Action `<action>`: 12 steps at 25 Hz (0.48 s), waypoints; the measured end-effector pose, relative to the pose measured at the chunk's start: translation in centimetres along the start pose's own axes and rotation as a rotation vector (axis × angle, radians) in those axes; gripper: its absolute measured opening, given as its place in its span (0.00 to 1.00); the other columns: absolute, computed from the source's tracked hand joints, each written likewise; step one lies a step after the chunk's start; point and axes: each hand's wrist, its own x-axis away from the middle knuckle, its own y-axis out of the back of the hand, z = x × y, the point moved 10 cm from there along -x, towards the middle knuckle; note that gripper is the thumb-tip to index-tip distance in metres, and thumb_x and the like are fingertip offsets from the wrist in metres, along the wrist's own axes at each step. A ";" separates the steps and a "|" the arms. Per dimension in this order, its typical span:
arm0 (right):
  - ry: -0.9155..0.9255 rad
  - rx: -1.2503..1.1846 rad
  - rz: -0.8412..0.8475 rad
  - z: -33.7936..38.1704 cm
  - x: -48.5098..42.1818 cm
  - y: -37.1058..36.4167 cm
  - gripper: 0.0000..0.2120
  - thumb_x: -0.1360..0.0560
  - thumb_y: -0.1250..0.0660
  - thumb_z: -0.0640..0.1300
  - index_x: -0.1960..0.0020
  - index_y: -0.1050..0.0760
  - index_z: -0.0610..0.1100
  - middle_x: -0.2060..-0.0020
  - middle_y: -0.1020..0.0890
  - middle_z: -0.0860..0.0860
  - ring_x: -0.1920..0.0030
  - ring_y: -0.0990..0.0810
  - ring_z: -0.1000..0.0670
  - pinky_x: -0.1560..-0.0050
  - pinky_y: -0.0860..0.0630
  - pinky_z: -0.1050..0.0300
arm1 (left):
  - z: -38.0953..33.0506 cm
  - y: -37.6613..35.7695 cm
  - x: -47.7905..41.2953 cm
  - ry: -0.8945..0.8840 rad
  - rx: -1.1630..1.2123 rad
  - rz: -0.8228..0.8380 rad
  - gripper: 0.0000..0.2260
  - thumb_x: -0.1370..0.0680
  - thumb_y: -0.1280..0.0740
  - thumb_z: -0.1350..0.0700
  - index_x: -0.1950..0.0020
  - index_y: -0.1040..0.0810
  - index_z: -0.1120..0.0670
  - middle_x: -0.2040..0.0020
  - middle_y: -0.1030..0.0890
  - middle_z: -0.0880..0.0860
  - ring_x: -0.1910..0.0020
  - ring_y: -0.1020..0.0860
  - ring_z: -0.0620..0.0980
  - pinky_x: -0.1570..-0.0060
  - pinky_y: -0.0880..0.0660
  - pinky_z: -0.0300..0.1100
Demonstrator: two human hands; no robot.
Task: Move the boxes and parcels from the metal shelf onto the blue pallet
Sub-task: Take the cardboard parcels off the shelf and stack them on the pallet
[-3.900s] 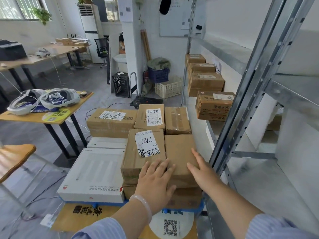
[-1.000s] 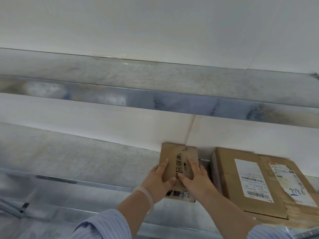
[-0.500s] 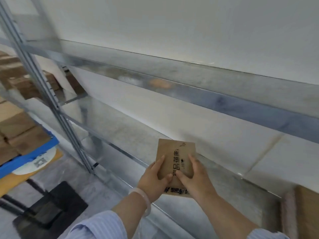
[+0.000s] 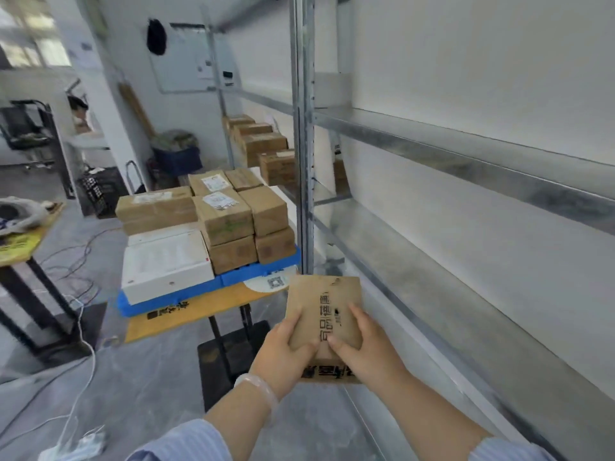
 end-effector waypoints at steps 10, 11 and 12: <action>0.190 0.045 0.300 17.3 -6.2 -23.3 0.48 0.33 0.28 0.61 0.23 0.54 0.60 0.26 0.47 0.57 0.34 0.43 0.59 0.35 0.40 0.59 | 8.4 26.6 -0.7 0.033 0.047 -0.277 0.29 0.24 0.30 0.53 0.26 0.37 0.43 0.37 0.27 0.41 0.42 0.26 0.38 0.53 0.27 0.26; 0.194 0.052 0.328 18.1 -6.6 -24.7 0.50 0.34 0.27 0.61 0.23 0.55 0.60 0.26 0.47 0.58 0.34 0.43 0.60 0.36 0.41 0.60 | 8.9 27.9 -0.9 0.040 0.052 -0.287 0.28 0.24 0.30 0.54 0.26 0.37 0.44 0.39 0.27 0.39 0.44 0.26 0.36 0.56 0.28 0.25; 0.197 0.059 0.355 18.5 -7.1 -25.7 0.52 0.35 0.25 0.61 0.23 0.56 0.60 0.26 0.48 0.58 0.34 0.43 0.60 0.35 0.40 0.59 | 9.3 28.9 -1.3 0.049 0.060 -0.293 0.28 0.23 0.31 0.54 0.26 0.37 0.44 0.41 0.27 0.37 0.45 0.26 0.35 0.58 0.28 0.24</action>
